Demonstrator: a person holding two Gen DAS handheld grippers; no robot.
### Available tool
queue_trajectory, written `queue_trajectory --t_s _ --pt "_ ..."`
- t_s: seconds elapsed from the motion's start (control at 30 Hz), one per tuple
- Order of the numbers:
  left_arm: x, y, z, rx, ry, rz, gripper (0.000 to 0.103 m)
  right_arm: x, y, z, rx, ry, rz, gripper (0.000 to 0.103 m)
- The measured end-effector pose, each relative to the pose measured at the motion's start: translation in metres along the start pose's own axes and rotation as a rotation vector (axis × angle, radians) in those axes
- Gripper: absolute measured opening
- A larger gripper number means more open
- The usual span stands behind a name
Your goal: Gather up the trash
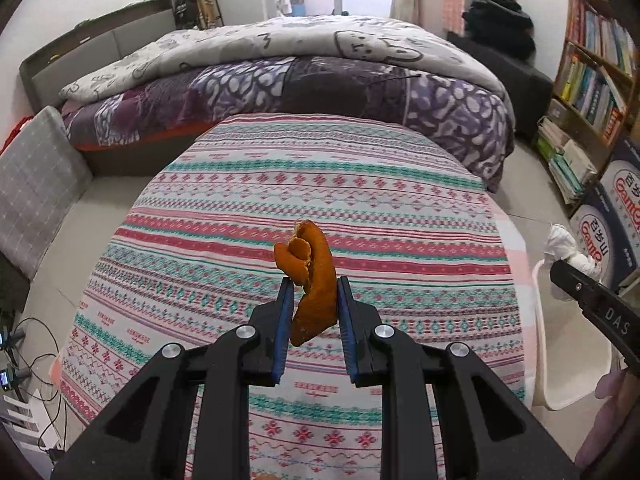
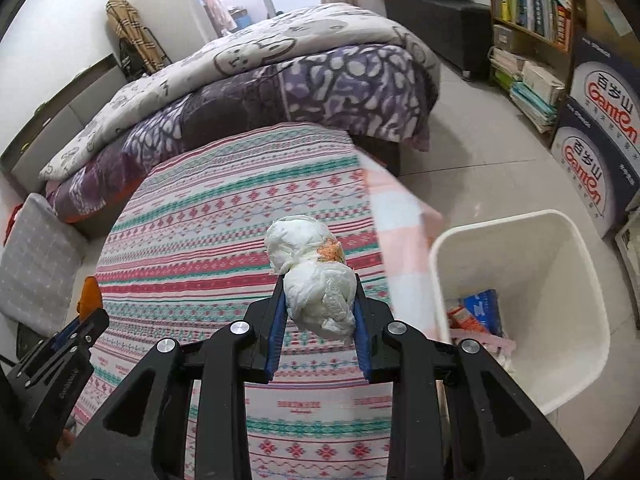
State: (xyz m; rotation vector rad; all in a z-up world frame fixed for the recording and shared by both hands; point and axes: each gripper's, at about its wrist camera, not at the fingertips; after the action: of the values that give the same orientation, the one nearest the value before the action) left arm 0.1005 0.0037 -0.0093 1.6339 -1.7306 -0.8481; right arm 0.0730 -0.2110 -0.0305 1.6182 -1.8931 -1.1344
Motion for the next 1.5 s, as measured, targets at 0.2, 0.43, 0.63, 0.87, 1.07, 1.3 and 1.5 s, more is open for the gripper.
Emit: queue_trajectory --t_s 0.2,0.43,0.63,0.87,1.07,1.3,1.5 --pt "0.030 0.002 0.000 0.007 -0.045 0.026 0.022 0.038 0.005 -0.003 0.005 -0.047 0.088 0.028" --pt "0.071 0.004 0.005 0.028 -0.120 0.057 0.022 0.094 0.007 -0.001 -0.037 -0.162 0.177 0.030" --pt "0.104 -0.002 0.011 -0.004 -0.154 0.120 0.015 0.135 0.017 0.002 -0.037 -0.244 0.216 0.031" --pt "0.148 0.002 0.012 -0.053 -0.156 0.303 0.015 0.162 0.027 0.004 -0.031 -0.287 0.222 0.048" --pt "0.149 -0.007 0.004 -0.095 -0.195 0.300 0.035 0.170 0.035 0.004 -0.029 -0.304 0.220 0.078" --pt "0.102 -0.079 0.011 -0.327 -0.114 0.118 0.059 0.170 0.043 -0.001 -0.024 -0.353 0.149 0.082" --pt "0.090 -0.098 0.023 -0.427 -0.073 0.130 0.059 0.161 0.051 -0.004 -0.011 -0.335 0.125 0.086"
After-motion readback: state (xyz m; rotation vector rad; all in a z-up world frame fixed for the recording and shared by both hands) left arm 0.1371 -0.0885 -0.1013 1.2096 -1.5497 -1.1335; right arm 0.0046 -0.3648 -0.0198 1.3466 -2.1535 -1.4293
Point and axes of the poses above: each gripper's, at about its wrist camera, not at the fingertips, and y roughly against the way its jaws point, x to its right, z to its underside, and after that the axes turned 4 degrees about y, right-handed
